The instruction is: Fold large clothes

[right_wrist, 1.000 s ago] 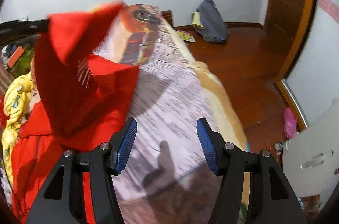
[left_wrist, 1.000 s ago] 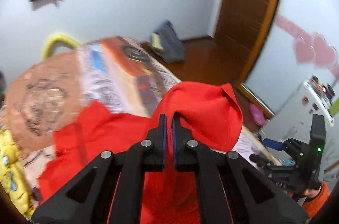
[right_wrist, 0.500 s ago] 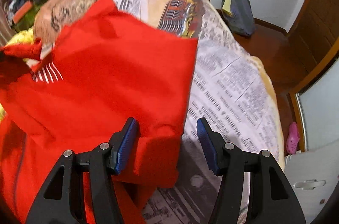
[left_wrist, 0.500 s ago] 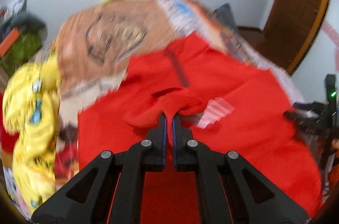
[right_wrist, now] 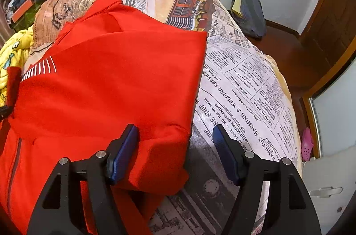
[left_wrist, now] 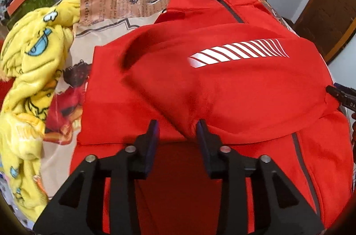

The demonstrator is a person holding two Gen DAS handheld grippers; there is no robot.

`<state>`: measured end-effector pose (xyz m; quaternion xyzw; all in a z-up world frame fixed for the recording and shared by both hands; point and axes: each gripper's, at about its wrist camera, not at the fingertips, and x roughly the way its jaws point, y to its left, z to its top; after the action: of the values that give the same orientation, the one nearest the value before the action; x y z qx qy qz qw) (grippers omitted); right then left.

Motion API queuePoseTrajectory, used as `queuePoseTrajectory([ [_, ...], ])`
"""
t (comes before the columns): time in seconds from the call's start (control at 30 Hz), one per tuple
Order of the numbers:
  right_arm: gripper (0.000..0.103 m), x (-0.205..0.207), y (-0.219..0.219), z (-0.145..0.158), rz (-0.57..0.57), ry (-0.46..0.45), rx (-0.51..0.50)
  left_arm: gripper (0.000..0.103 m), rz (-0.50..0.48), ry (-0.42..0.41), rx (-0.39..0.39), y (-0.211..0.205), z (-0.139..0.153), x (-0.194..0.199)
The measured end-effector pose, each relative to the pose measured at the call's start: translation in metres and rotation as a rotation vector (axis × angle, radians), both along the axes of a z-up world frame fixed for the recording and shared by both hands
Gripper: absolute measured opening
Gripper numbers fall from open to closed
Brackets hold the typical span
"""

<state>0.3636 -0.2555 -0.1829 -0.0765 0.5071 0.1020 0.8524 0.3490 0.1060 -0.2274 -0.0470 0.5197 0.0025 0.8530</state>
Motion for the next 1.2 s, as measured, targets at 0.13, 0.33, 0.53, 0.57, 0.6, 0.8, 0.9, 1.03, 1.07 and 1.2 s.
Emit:
queuePoseTrajectory([
  [0.13, 0.067, 0.001, -0.001, 0.0, -0.005, 0.003, 0.009, 0.052, -0.024, -0.002, -0.075, 0.007, 0.008, 0.006],
  [0.33, 0.067, 0.0, -0.001, 0.0, -0.008, 0.001, 0.01, 0.054, 0.077, 0.008, -0.228, 0.044, 0.002, 0.015],
  [0.53, 0.067, -0.001, -0.002, -0.001, -0.009, 0.001, 0.021, 0.054, 0.216, 0.001, -0.461, 0.102, -0.017, 0.005],
  [0.57, 0.067, -0.001, -0.003, -0.001, -0.01, 0.0, 0.021, 0.054, 0.224, 0.011, -0.504, 0.11, -0.022, 0.005],
  [0.6, 0.067, -0.001, -0.003, -0.001, -0.01, 0.0, 0.021, 0.054, 0.237, 0.019, -0.538, 0.116, -0.027, 0.004],
  [0.8, 0.068, 0.0, -0.001, -0.001, -0.014, 0.0, 0.012, 0.045, 0.302, 0.033, -0.561, 0.13, -0.039, 0.014],
  [0.9, 0.068, 0.001, 0.001, -0.001, -0.013, 0.001, 0.002, 0.014, 0.277, 0.021, -0.442, 0.123, -0.029, 0.028],
  [1.03, 0.068, 0.002, 0.002, 0.002, -0.017, -0.001, -0.015, 0.006, 0.196, -0.082, -0.218, 0.097, 0.01, 0.048],
  [1.07, 0.068, 0.003, 0.004, 0.004, -0.015, -0.005, -0.029, 0.006, 0.18, -0.116, -0.184, 0.092, 0.021, 0.05],
  [1.2, 0.068, 0.005, 0.008, 0.023, -0.013, -0.057, -0.059, 0.005, 0.144, -0.287, -0.078, 0.08, 0.079, 0.052],
])
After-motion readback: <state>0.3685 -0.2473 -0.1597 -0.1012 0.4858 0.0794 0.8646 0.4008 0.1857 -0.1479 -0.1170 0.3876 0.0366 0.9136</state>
